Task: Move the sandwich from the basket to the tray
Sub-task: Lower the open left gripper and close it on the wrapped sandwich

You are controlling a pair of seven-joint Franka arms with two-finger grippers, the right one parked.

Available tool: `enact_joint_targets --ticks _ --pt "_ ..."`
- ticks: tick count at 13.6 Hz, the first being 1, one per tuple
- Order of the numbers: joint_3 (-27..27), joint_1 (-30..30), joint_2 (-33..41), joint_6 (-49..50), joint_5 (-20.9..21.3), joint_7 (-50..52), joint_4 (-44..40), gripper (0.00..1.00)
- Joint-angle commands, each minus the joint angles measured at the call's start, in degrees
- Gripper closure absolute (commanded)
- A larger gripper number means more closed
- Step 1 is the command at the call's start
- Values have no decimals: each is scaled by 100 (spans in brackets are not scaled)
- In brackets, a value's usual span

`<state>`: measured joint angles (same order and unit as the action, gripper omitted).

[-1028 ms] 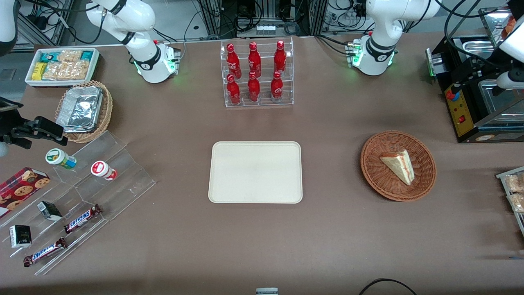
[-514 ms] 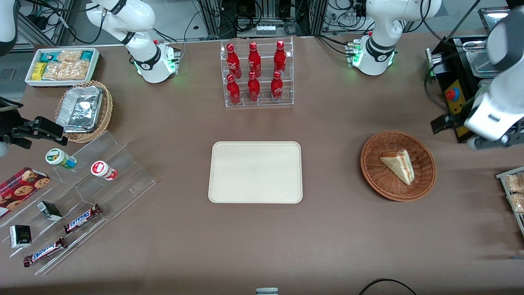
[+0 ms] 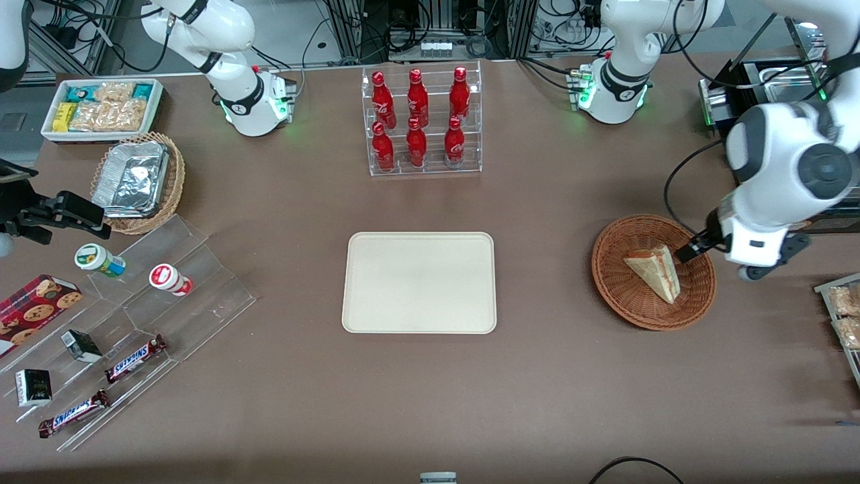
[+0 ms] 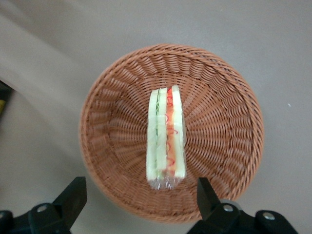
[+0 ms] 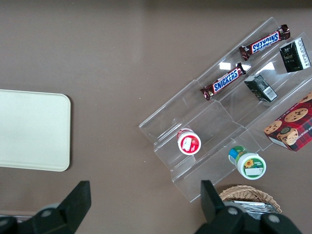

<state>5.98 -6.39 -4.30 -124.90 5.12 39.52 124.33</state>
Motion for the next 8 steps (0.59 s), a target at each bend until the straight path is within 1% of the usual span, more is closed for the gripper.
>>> enact_joint_targets --ticks 1,4,8 --pt "-18 -20 -44 -570 68 539 399 0" --pt "-18 -55 -228 -1244 24 845 644 0" --pt "-18 -3 -299 -2193 24 882 1197 0"
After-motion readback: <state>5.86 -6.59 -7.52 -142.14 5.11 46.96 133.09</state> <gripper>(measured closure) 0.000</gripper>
